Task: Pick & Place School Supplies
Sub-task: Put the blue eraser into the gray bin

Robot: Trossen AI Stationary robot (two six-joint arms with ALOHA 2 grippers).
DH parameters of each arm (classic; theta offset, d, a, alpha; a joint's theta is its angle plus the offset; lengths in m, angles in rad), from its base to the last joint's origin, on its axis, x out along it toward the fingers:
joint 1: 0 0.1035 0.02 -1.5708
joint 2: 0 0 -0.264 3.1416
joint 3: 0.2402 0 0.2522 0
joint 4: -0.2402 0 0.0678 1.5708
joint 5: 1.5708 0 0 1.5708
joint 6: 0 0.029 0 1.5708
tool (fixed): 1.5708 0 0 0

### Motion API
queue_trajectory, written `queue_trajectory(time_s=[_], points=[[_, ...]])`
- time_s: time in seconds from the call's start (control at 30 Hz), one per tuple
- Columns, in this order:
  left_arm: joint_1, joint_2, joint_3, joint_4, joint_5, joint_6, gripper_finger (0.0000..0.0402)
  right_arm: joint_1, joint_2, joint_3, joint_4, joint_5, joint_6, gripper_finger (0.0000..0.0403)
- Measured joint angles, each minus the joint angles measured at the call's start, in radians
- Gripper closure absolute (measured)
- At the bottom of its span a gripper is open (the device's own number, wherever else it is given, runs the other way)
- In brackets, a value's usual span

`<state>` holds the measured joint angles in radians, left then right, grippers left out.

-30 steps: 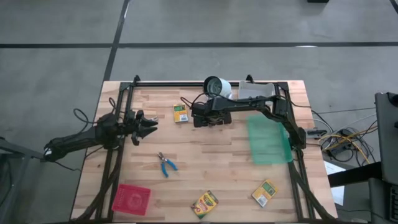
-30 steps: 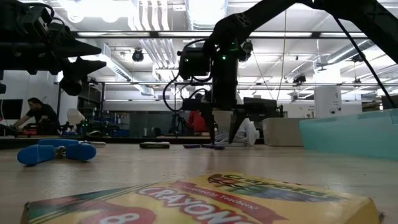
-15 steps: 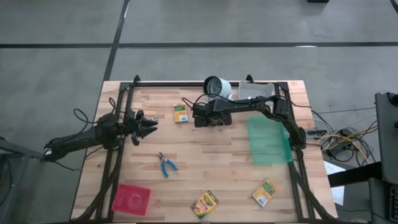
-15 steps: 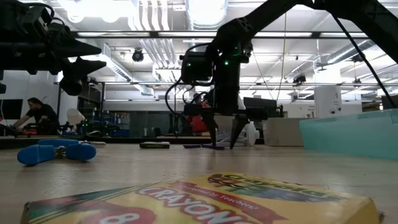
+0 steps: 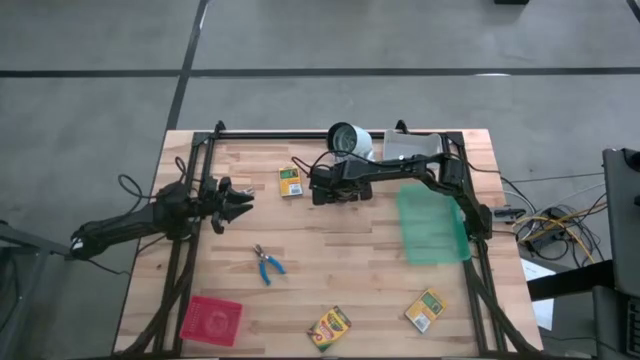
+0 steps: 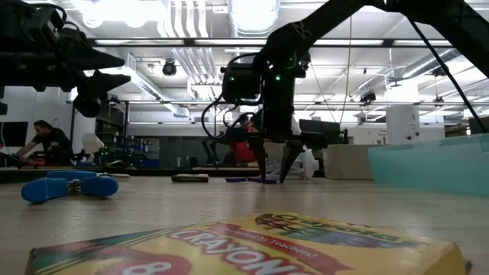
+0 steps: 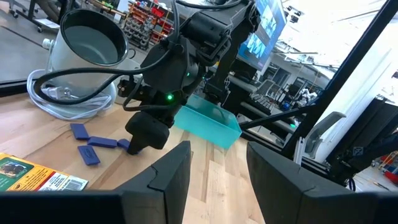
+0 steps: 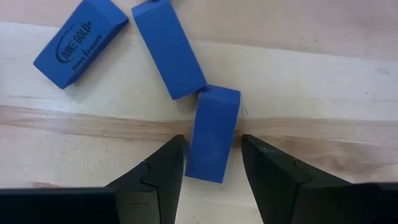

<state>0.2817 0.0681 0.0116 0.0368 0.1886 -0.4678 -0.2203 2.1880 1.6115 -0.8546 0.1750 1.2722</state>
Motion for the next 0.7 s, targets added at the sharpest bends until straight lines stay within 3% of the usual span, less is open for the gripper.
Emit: queue_trajectory(time_s=[0.7], points=[[0.0,0.0,0.0,0.0,0.0,0.0,0.0239,-0.001,0.001,0.0,0.01,0.011,-0.018,0.0333]])
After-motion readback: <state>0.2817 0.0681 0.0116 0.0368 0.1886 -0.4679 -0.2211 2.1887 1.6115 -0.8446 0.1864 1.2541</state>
